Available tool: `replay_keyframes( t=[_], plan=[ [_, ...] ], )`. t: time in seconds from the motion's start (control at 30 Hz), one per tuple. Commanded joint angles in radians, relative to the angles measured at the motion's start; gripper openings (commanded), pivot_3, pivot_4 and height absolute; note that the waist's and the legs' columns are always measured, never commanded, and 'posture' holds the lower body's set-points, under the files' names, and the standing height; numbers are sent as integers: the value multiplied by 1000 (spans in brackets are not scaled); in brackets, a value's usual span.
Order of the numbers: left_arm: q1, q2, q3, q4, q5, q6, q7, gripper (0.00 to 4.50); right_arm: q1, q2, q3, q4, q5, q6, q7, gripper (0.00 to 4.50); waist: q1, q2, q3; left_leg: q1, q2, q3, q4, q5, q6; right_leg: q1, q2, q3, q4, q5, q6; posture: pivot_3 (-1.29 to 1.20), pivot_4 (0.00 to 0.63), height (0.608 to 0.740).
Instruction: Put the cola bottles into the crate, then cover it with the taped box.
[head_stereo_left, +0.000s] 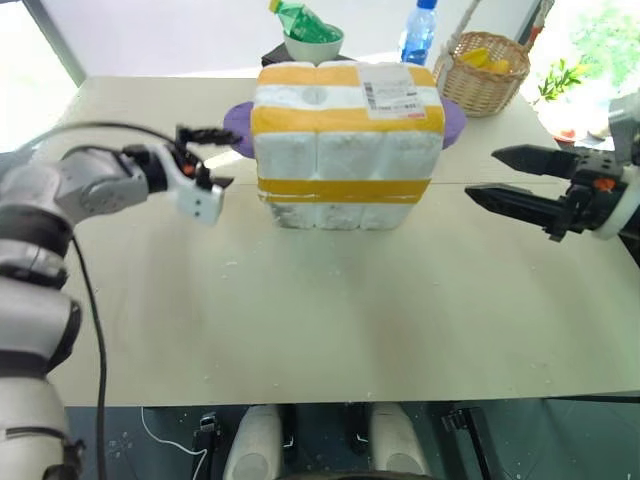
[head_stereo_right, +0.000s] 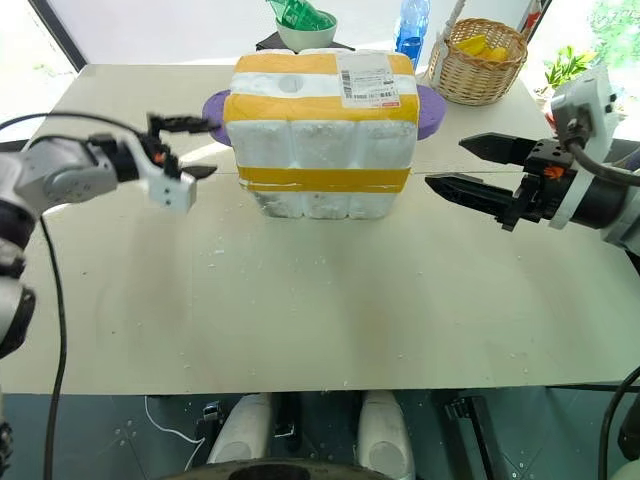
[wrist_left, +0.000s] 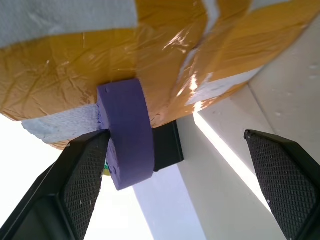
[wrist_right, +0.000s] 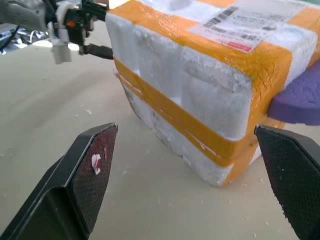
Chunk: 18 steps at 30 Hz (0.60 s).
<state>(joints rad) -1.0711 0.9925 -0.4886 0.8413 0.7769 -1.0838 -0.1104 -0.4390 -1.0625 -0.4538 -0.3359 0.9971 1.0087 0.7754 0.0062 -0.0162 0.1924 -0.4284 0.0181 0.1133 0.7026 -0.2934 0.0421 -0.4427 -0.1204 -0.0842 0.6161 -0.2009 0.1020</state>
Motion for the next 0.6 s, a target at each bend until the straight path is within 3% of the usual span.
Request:
replay_keyframes(
  t=[0.03, 0.1, 0.17, 0.23, 0.3, 0.4, 0.6],
  plan=[
    [106, 97, 113, -146, -253, -38, -84, 4462, 7, -21, -22, 15, -25, -29, 18, 4500, 3, 0, 0, 0, 0, 0, 0, 0, 0, 0, 0, 0, 0, 0, 0, 0, 150, 740],
    [190, 122, 156, -207, -433, 24, -187, 4462, 14, -25, -20, 23, -36, -32, 28, 4500, 6, 0, 0, 1, 0, 0, 0, 0, 0, 0, -1, 0, 0, 0, 0, 0, 150, 740],
    [324, 110, 276, -371, -930, 542, -518, 4462, 25, -48, -7, 51, -65, -50, 72, 4500, 7, 2, -1, 1, 0, 0, 1, 0, 0, 1, -2, 0, -1, 0, 0, 0, 150, 740],
    [389, 152, 397, -548, -1421, 1182, -782, 4462, 4, -67, 18, 99, -92, -69, 109, 4500, 3, 2, 0, 0, 0, -2, 5, 0, 0, 1, -2, 0, 1, 0, 0, 0, 150, 740],
    [389, 212, 480, -618, -1636, 1524, -921, 4462, -32, -76, 47, 144, -110, -84, 136, 4500, -8, 2, 0, -3, 4, -3, 12, 0, 0, 1, 2, 0, 2, 0, 0, 0, 150, 740],
    [353, 293, 548, -590, -1723, 1751, -1120, 4462, -106, -85, 111, 221, -143, -112, 197, 4500, -21, 2, 1, -2, 4, -3, 13, -1, 1, 2, 2, 0, 2, 0, 0, 0, 150, 740],
    [222, 332, 526, -550, -1633, 1883, -1297, 4462, -208, -71, 213, 301, -208, -156, 301, 4500, -16, 4, 0, 0, 3, -2, 11, -1, 1, 3, 4, 0, 3, -1, 0, 0, 150, 740]
  ],
)
